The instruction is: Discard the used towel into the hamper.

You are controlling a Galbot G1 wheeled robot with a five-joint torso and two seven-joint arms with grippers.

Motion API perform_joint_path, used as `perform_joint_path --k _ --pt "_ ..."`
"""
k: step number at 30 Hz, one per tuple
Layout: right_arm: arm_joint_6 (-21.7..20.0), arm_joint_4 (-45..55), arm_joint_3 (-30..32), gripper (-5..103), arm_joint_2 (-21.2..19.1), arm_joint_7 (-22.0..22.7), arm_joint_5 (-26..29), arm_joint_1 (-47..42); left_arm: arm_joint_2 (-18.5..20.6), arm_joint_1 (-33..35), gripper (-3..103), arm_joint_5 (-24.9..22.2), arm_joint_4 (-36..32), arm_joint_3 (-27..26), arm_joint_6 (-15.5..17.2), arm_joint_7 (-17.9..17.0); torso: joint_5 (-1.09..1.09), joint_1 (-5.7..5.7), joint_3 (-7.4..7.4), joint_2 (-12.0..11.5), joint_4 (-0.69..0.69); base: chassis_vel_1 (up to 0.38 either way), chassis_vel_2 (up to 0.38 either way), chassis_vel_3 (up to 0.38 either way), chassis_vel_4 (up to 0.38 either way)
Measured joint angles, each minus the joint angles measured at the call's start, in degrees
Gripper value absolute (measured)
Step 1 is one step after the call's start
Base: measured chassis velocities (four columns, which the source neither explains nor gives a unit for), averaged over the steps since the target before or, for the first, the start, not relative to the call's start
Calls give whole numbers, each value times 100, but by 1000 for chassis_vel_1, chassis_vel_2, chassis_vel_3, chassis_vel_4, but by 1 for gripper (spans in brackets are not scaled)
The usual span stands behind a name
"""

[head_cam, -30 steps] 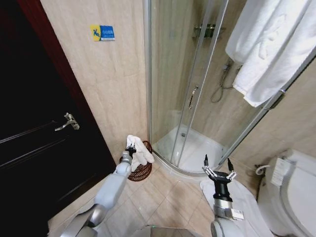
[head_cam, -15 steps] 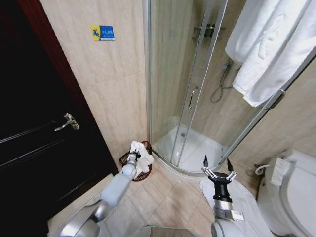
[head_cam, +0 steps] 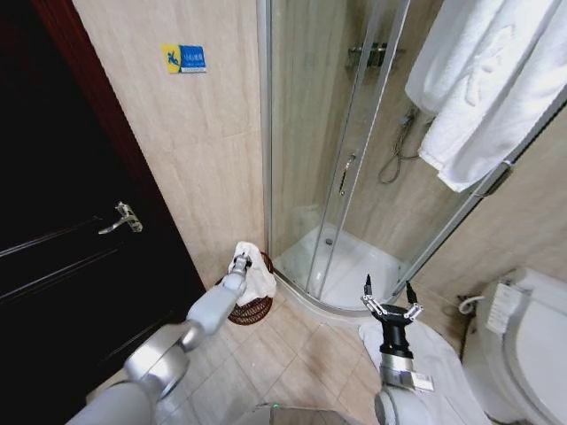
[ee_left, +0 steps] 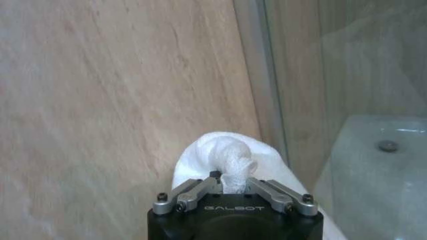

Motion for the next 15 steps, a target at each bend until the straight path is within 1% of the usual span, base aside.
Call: perform_joint_path --k 3,6,11,12,13,15 --pt "7 -10 -1 100 8 0 0 1 -2 -78 6 24 123 48 -21 27 -1 0 0 0 0 0 0 0 0" --pt "27 -65 -8 100 -3 -1 0 46 49 -87 6 176 289 79 -68 106 0 0 0 0 3 0 0 0 0" --pt "29 -114 -40 100 -15 -31 2 87 69 74 6 478 466 -38 -121 255 -1 0 0 0 4 0 0 0 0" --pt "29 -114 -40 100 -15 -31 2 87 69 74 6 478 466 -38 -121 255 -1 0 0 0 4 0 0 0 0" --pt "29 -123 -43 100 -24 -52 3 85 61 108 6 659 566 -125 -188 325 -1 0 0 0 4 0 0 0 0" --pt "32 -131 -44 100 -40 -81 13 78 54 184 6 876 648 -228 -281 426 0 0 -1 0 3 0 0 0 0"
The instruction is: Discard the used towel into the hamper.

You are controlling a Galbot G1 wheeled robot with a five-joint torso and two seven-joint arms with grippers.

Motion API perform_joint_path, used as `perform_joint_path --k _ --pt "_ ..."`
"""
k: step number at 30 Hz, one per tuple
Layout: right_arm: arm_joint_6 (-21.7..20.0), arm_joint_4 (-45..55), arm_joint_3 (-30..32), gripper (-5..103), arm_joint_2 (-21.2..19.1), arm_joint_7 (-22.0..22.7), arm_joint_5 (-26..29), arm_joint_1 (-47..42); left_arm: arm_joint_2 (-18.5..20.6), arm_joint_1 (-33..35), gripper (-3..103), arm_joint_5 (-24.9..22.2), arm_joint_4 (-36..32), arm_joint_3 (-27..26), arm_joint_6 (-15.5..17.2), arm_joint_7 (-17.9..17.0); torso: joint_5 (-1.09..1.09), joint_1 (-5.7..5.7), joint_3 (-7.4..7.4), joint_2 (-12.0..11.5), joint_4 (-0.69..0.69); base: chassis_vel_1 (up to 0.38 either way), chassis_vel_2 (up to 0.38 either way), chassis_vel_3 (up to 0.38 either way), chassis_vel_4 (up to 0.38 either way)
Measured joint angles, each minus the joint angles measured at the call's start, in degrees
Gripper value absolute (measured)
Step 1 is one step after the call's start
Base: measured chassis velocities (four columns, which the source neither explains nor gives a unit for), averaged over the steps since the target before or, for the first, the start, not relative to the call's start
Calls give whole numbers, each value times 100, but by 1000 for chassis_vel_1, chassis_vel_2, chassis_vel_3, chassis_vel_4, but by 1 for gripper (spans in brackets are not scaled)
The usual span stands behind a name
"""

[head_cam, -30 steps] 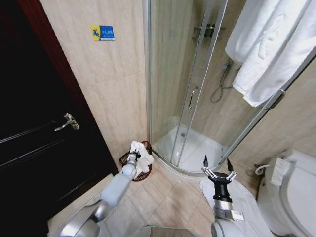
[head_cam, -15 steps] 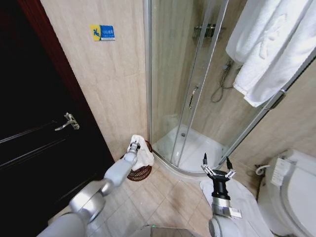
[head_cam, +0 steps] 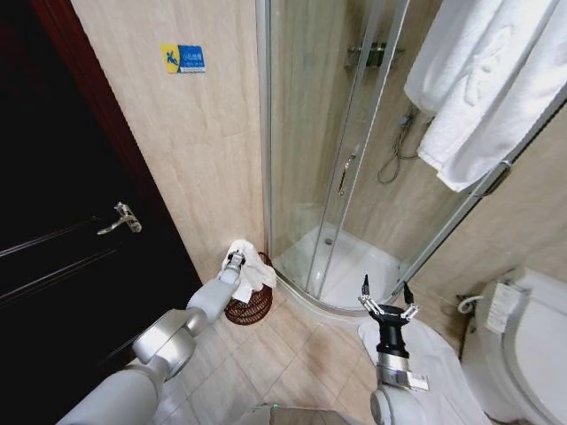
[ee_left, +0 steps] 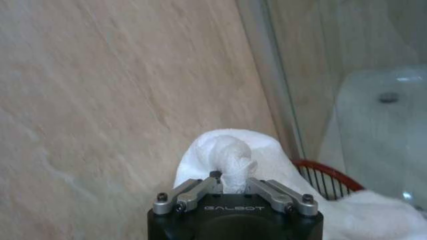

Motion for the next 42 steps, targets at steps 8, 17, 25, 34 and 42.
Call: perform_joint_path --k 8,17,25,34,42 --pt "-113 55 9 100 -35 -81 10 -17 38 392 6 192 -220 -254 -80 172 -1 0 0 1 -1 0 0 0 0" --pt "-137 85 -26 100 -4 -85 -42 0 68 475 6 305 -285 -330 -235 273 0 -2 0 1 -1 0 0 0 0" --pt "-136 92 -47 100 -4 -79 -88 24 40 472 6 295 -262 -335 -274 303 0 -1 0 1 -1 -20 24 25 -25" --pt "-132 71 -36 100 -5 -74 -138 40 20 469 6 289 -264 -333 -275 304 0 4 1 -1 -2 -56 51 55 -52" --pt "-159 99 -41 100 -9 -137 -86 37 2 454 6 285 -211 -313 -332 304 0 -3 0 0 -1 0 0 0 0"
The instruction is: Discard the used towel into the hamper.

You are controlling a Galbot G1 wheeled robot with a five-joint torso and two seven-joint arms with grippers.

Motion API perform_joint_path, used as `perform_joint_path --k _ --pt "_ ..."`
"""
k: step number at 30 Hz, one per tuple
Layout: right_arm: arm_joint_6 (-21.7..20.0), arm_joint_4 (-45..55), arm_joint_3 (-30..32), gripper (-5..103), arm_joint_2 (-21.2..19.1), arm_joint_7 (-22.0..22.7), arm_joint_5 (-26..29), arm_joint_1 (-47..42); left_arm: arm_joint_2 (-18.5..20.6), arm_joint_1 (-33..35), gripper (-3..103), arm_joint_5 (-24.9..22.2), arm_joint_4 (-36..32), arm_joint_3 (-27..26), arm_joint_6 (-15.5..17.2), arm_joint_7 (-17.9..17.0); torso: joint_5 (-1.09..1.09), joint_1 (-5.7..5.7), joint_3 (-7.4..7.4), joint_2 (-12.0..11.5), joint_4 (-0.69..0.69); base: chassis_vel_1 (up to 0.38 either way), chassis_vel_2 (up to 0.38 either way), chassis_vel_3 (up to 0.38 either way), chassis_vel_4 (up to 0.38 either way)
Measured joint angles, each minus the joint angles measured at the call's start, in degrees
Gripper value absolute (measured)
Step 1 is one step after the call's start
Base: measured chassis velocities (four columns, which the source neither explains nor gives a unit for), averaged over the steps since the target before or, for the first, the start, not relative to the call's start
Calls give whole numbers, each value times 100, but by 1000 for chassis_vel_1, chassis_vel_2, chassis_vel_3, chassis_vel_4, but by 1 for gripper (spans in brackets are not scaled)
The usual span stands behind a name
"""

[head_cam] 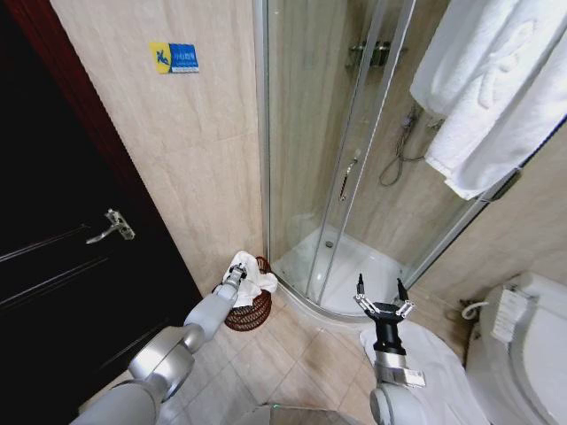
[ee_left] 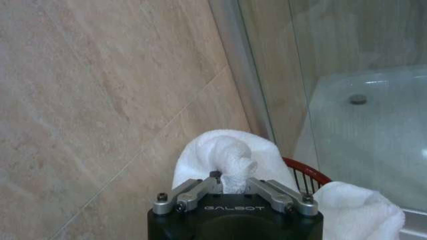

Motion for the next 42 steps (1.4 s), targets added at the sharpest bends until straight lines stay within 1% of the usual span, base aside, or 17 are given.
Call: perform_joint_path --k 3,7,9,11,15,19,25,27,29,30,31,32,33,34,36,40,42 --pt "0 12 -4 100 -1 -19 8 1 -44 -41 6 -43 85 -14 -42 -100 0 0 0 0 1 0 0 0 0" --pt "-1 21 -8 100 -1 -29 10 6 -91 -111 6 -390 113 -24 -6 -402 0 1 0 0 -1 0 0 0 0" --pt "-2 25 -9 100 -1 -32 12 10 -100 -168 6 -768 69 -10 210 -794 0 2 0 0 -1 -27 15 15 -19" --pt "-2 26 -9 100 -2 -32 13 10 -101 -176 6 -828 58 -9 251 -863 0 3 0 0 -1 -54 33 33 -38" --pt "11 32 -20 100 9 -35 14 2 -105 -180 6 -1246 -118 -59 600 -1517 0 3 0 0 -1 -21 23 29 -20" --pt "69 33 -29 100 12 -47 40 -2 -97 -78 6 -1403 -262 -127 760 -1748 0 4 0 0 0 -27 55 40 -36" --pt "157 46 -19 100 15 -60 94 -28 15 147 6 -1148 -446 -71 784 -1599 0 4 0 0 2 0 0 0 0" --pt "178 65 4 100 12 -76 96 -60 70 257 6 -878 -497 86 779 -1273 0 2 0 0 -1 0 0 0 0" --pt "225 72 30 100 12 -108 103 -82 158 332 6 -463 -438 430 693 -759 0 2 0 1 0 0 0 0 0" --pt "225 72 30 100 12 -108 103 -82 158 332 6 -463 -438 430 693 -759 0 2 0 1 0 0 0 0 0" --pt "263 72 38 100 17 -121 110 -97 186 341 6 -241 -324 711 618 -390 0 1 0 1 0 0 0 0 0" --pt "293 69 45 100 24 -121 121 -108 216 345 6 -171 -275 924 584 -118 -1 2 0 1 0 0 0 0 0" --pt "293 69 45 100 24 -121 121 -108 216 345 6 -171 -275 924 584 -118 -1 2 0 1 0 0 0 0 0" --pt "326 55 55 100 33 -121 139 -121 245 342 6 -137 -215 1170 517 138 -1 2 0 1 0 0 0 0 0" --pt "386 -2 78 100 48 -119 190 -146 256 309 6 -125 -115 1504 438 404 -1 2 0 1 1 0 0 0 0" --pt "442 -76 97 100 44 -102 247 -154 170 201 6 -211 62 1759 416 504 2 2 0 1 0 0 0 0 0" --pt "460 -112 103 100 46 -91 262 -134 27 143 6 -541 183 1794 437 231 1 2 0 1 1 0 0 0 0"
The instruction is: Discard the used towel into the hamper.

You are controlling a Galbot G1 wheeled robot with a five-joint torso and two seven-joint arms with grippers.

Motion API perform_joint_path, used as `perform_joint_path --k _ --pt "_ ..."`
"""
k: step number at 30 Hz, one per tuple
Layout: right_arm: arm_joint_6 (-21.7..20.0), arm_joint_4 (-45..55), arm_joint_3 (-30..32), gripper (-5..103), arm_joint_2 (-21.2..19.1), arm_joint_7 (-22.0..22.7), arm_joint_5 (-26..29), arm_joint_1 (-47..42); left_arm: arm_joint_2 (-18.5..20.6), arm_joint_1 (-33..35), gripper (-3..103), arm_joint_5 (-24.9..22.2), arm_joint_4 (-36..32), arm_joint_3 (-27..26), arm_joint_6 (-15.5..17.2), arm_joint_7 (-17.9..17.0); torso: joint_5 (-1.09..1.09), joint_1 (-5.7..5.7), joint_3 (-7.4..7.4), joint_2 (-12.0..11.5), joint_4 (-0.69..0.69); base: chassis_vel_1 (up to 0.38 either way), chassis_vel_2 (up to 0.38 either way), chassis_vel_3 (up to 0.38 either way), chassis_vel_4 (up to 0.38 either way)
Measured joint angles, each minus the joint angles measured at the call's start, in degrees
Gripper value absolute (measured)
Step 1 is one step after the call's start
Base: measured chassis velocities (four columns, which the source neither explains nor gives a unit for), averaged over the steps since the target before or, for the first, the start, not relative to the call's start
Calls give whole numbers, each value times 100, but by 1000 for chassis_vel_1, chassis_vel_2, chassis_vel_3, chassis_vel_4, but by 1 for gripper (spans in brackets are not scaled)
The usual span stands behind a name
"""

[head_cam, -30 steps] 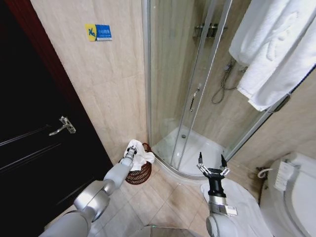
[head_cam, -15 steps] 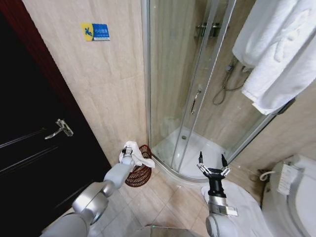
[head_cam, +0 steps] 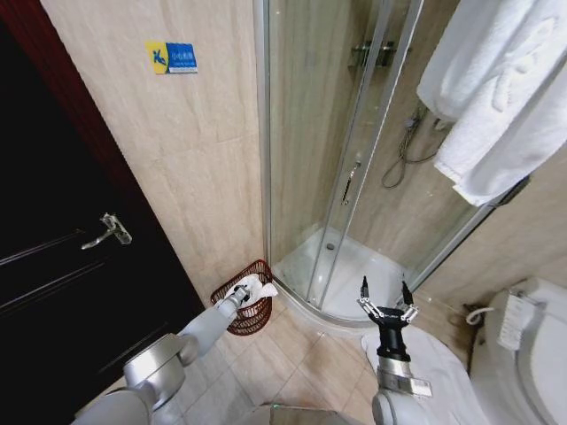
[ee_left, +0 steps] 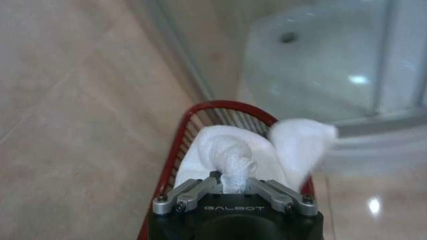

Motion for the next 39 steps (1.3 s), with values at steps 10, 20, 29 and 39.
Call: perform_joint_path --k 10,20,29,39 --pt "13 -34 -29 100 28 0 -17 27 -111 -44 10 -290 -32 -48 1131 -379 -1 0 0 0 1 0 0 0 0" --pt "20 -91 -35 100 22 -16 -10 28 147 6 48 160 -129 -385 1566 -38 -1 0 0 0 -1 0 0 0 0" --pt "30 -73 -31 100 25 -22 -36 -59 311 201 81 -136 -591 -485 735 305 -3 1 0 -1 -3 0 0 0 0" --pt "-290 225 -33 100 3 132 -281 -96 1887 1892 100 -1104 -4669 -1552 1828 538 -3 -1 -1 -1 1 0 0 0 0"
